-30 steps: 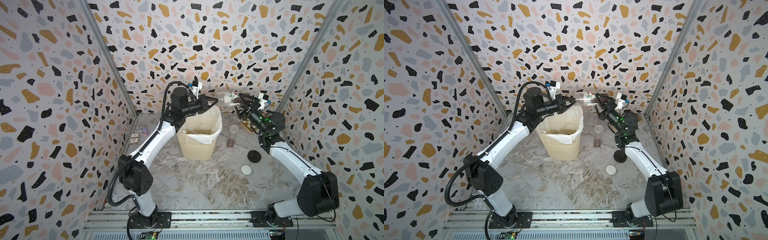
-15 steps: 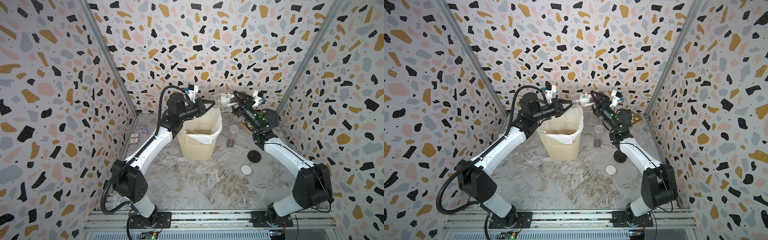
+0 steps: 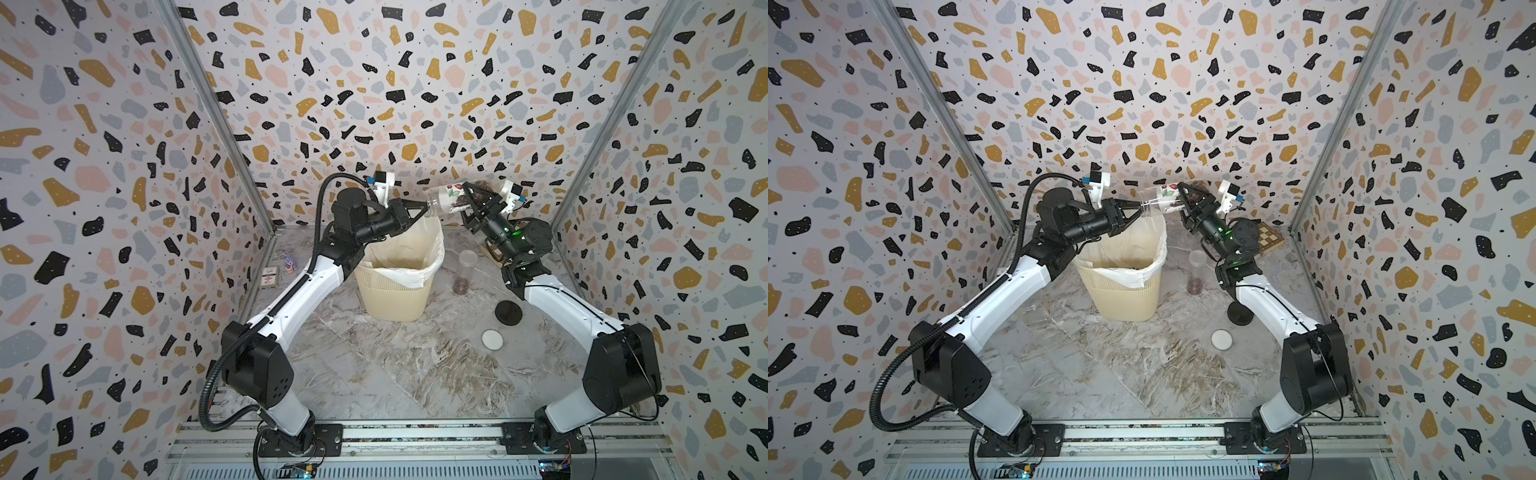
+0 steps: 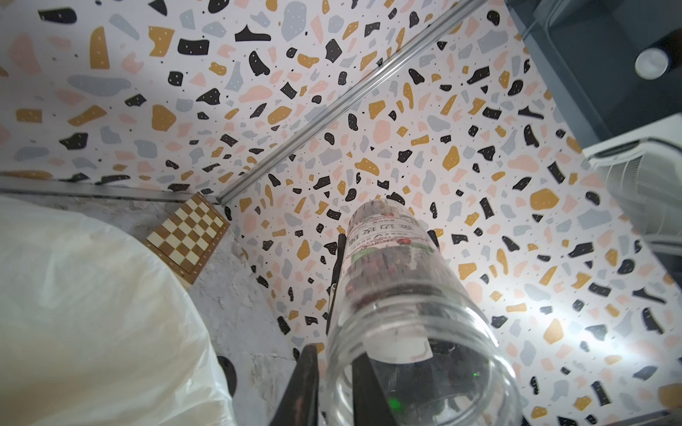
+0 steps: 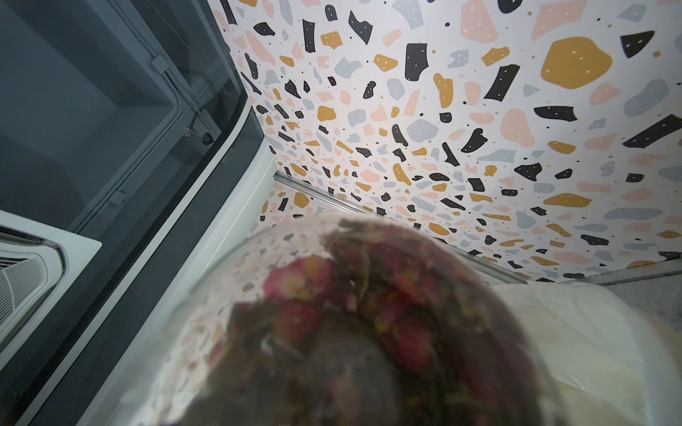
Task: Empty the moldy dried flower tea in the jars
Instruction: Pour the moldy dried flower tea into the trash bin.
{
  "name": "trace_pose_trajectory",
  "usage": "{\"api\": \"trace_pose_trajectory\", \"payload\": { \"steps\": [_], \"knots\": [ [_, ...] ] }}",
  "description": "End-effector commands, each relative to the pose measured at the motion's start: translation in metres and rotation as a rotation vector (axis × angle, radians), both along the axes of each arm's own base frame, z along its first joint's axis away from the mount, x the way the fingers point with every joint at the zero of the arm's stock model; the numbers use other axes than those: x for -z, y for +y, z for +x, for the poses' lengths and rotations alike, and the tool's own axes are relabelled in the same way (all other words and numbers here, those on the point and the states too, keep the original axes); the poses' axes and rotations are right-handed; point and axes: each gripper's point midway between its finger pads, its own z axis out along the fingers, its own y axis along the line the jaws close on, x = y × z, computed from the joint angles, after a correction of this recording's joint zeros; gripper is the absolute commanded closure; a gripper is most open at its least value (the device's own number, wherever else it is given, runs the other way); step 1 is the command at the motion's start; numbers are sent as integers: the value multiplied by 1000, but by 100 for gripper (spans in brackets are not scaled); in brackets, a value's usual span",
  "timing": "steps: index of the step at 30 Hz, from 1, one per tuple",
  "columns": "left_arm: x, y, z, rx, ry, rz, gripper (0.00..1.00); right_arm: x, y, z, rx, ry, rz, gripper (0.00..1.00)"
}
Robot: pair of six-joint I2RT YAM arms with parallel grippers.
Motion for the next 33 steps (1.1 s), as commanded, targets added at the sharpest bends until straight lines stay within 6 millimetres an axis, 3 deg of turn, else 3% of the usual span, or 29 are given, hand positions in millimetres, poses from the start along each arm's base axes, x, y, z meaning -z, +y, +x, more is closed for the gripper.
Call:
{"api": "trace_pose_trajectory", "payload": {
  "steps": [1, 5, 13, 23, 29, 33],
  "knots": [
    [-22, 12, -14, 12, -77, -22, 59, -25, -7, -8, 21, -81, 21, 43],
    [-12, 36, -11, -50, -45, 35, 40, -18, -8, -1, 58, -76, -42, 45],
    [7, 93, -18, -178, 1, 137, 36, 5, 11, 15, 135, -63, -351, 45],
    [31, 142, -34, -277, 43, 240, 35, 30, 88, 24, 99, -134, -742, 45],
    [46, 178, -38, -359, 94, 234, 35, 32, 119, 17, 145, -222, -917, 46],
    [57, 188, -41, -361, 125, 229, 35, 30, 135, 11, 222, -299, -1084, 46]
  ]
}}
